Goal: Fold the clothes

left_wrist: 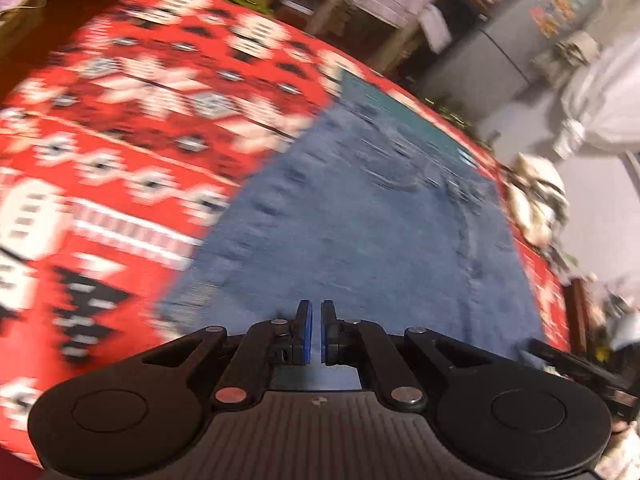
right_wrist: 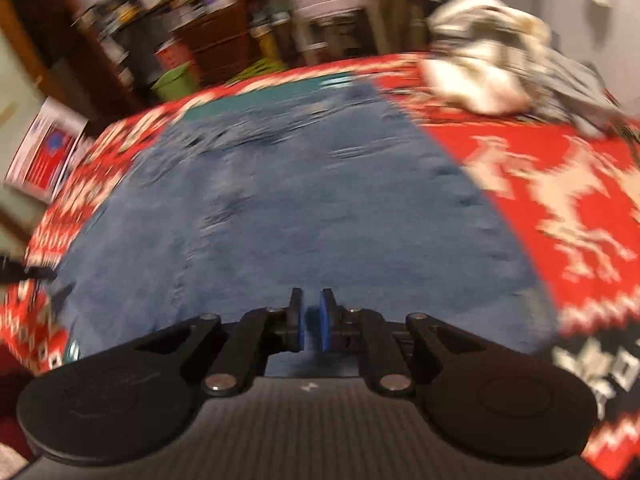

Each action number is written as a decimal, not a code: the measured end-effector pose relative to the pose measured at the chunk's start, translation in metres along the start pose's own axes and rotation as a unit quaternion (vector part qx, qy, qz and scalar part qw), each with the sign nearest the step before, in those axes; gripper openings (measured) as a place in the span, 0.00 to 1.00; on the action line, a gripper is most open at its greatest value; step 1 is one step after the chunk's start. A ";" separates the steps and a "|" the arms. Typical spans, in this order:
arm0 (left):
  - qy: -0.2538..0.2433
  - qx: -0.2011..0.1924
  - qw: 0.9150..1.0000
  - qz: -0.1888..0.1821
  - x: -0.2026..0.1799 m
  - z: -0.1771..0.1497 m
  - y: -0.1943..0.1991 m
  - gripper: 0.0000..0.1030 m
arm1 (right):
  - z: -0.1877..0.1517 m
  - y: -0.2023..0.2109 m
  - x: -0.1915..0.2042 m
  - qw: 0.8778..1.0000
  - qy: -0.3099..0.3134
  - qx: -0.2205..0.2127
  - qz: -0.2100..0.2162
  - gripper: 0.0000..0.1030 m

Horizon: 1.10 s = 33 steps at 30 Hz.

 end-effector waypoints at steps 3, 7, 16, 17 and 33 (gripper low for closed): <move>-0.037 0.026 0.999 -0.015 -0.034 -0.008 -0.027 0.02 | 0.004 -0.013 0.028 0.999 0.041 0.003 0.004 0.10; -0.084 0.057 0.994 -0.027 -0.077 -0.017 -0.063 0.02 | 0.014 -0.025 0.041 0.998 0.055 0.001 0.004 0.10; -0.144 0.057 0.988 -0.023 -0.103 -0.030 -0.074 0.02 | -0.004 -0.031 0.047 0.995 0.098 0.010 -0.024 0.11; -0.146 0.056 0.988 -0.022 -0.101 -0.033 -0.072 0.02 | -0.004 -0.029 0.045 0.995 0.095 0.007 -0.026 0.11; -0.240 -0.059 0.964 0.097 -0.117 -0.046 -0.037 0.51 | -0.005 -0.005 0.017 0.997 0.047 -0.043 -0.051 0.29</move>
Point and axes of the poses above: each gripper's, at about its wrist camera, not at the fingertips, and y roughly against the way its jaws point, x to its left, z to its top, the point moved 1 cm from there along -y, roughly the way its jaws point, and after that the axes turned 4 degrees about z, right-handed, at the moved point
